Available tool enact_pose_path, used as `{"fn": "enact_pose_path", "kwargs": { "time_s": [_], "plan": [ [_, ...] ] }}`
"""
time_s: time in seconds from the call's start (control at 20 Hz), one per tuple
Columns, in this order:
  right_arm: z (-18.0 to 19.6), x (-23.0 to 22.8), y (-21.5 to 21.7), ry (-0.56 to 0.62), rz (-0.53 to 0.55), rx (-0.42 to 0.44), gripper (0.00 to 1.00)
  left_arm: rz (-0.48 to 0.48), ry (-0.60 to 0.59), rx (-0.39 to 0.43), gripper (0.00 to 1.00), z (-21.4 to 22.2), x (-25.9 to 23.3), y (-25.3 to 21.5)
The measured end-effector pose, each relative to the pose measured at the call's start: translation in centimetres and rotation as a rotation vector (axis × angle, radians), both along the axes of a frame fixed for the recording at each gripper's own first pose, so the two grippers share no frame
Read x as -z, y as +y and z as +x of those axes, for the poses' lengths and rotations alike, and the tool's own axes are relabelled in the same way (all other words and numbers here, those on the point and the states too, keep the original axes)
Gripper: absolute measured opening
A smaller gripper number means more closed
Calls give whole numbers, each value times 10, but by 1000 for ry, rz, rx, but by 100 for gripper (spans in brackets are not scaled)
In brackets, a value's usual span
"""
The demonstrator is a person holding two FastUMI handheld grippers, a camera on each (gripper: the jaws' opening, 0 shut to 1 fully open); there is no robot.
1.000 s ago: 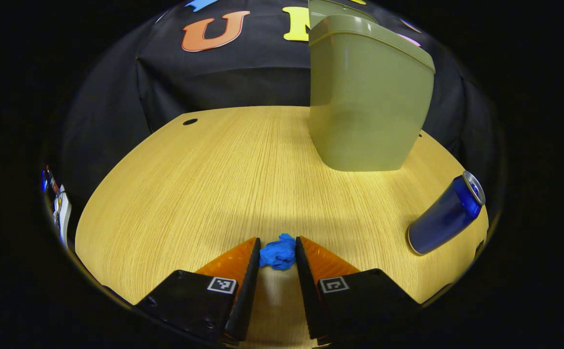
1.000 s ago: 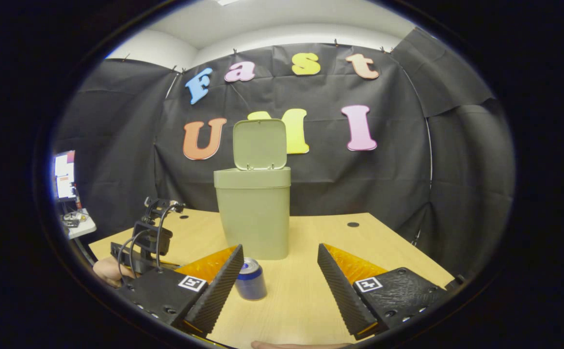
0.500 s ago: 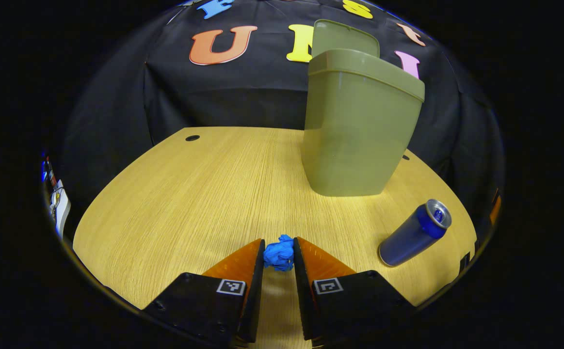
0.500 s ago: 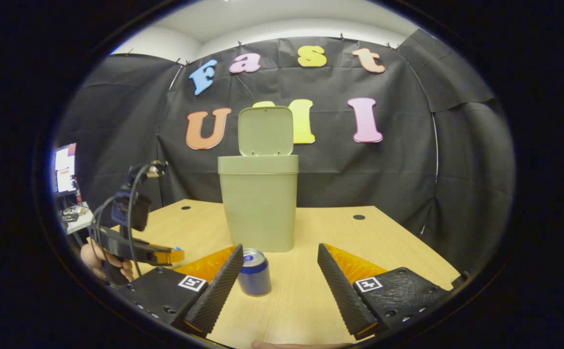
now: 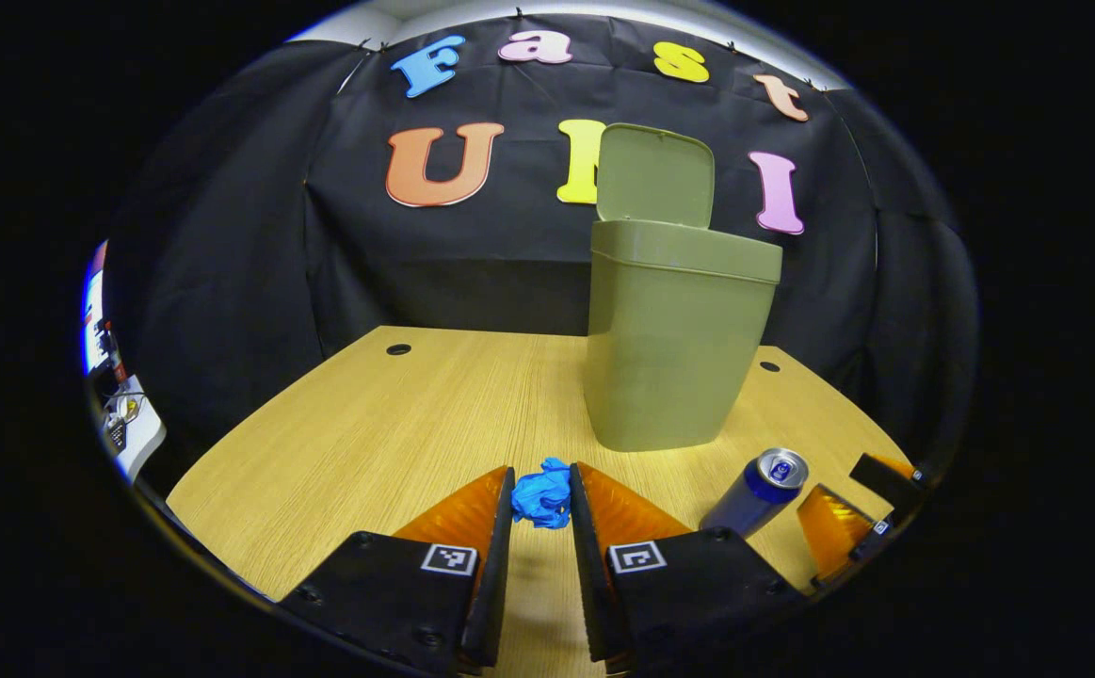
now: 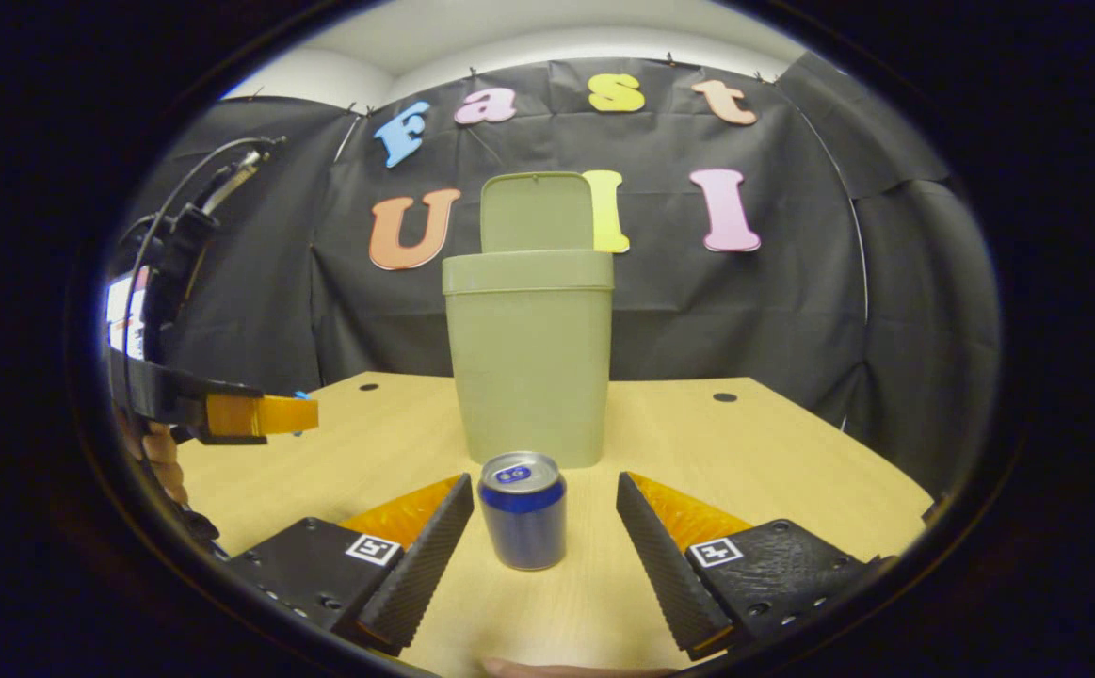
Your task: Press the lid of the desktop garbage bin to open it, pick up the crumpled paper on the desktop and throw it into the bin, then pick up the pop can on the desktop and drop it into the bin, and finally close the garbage bin lid.
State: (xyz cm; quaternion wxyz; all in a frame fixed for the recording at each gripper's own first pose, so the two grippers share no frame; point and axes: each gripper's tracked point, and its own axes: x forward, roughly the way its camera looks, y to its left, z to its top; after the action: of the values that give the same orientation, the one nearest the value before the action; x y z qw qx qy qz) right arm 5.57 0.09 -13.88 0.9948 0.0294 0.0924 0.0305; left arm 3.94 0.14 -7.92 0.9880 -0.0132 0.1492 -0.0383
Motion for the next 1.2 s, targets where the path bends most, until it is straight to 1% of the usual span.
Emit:
{"fn": "enact_pose_path", "kwargs": {
  "time_s": [0.05,0.1,0.15,0.2,0.25,0.3,0.35,0.45,0.5,0.7,0.75,0.8,0.85,0.95,1.1,1.2],
  "plan": [
    [4,7,2,13,-14,8,98,-4,-16,-7,37,-2,-6,1],
    [8,15,3,26,-27,14,93,-10,-33,-8,37,-5,-12,1],
    [11,21,5,39,-34,17,96,-15,-48,-2,37,-8,-17,0],
    [16,29,5,60,-38,23,95,-19,-64,0,40,-11,-22,-1],
    [20,36,5,81,-32,27,96,-19,-77,1,37,-14,-26,0],
    [24,43,6,104,-22,28,95,-20,-84,0,37,-15,-29,1],
    [28,48,7,123,-10,29,98,-21,-88,1,37,-15,-29,2],
    [35,60,11,175,8,27,98,-36,-85,13,37,-16,-31,0],
    [39,63,13,190,11,26,95,-51,-77,21,37,-17,-30,-2],
    [52,62,13,175,-18,30,95,-47,-77,21,37,-16,-30,0],
    [51,63,11,179,-16,31,92,-46,-80,21,37,-16,-31,0],
    [52,61,11,174,-7,24,84,-44,-82,16,37,-17,-30,1],
    [50,57,11,166,1,18,82,-45,-86,9,37,-15,-29,2],
    [45,43,5,137,9,19,82,-51,-87,-1,37,-15,-29,2],
    [36,14,-10,102,28,17,82,-33,-68,-19,37,-14,-22,4],
    [28,-8,-21,68,12,21,81,-32,-64,-17,37,-13,-21,1]
  ]
}}
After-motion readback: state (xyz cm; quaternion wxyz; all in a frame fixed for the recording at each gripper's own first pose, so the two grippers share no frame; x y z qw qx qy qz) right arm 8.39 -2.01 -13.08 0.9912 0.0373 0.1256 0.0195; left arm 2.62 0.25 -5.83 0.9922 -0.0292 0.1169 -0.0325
